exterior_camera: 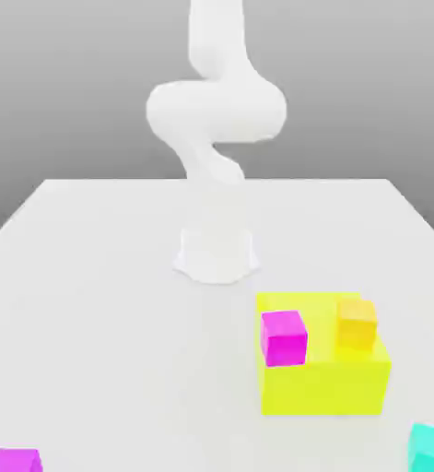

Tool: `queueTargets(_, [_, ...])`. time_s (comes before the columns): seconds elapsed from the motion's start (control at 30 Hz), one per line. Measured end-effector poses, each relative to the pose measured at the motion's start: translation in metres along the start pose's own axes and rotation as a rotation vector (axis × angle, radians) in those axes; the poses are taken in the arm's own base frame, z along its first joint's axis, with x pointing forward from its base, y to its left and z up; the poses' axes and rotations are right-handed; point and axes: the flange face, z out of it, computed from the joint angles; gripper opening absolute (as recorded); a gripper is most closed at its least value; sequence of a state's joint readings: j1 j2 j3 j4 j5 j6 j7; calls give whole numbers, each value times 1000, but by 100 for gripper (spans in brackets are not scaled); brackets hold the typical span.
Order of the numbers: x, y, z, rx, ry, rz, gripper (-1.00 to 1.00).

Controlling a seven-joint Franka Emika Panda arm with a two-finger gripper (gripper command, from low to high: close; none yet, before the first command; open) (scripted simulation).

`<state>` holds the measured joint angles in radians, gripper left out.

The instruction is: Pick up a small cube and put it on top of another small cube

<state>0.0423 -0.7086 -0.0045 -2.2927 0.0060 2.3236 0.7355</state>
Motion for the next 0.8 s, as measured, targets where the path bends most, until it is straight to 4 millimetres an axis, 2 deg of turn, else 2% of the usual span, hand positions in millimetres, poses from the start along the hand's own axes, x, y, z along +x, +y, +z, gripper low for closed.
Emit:
queueTargets(0.17, [-21,-26,87,-31,-135,-181,0])
queueTargets(0.37, [-69,-49,186,-60,-288,-398,0])
queueTargets(0.53, [-125,-59,263,-79,-414,-583,0])
queueTargets(0.67, [-186,-64,318,-84,-516,-748,0])
queueTargets(0.8, [-241,-52,371,-100,-611,-889,0])
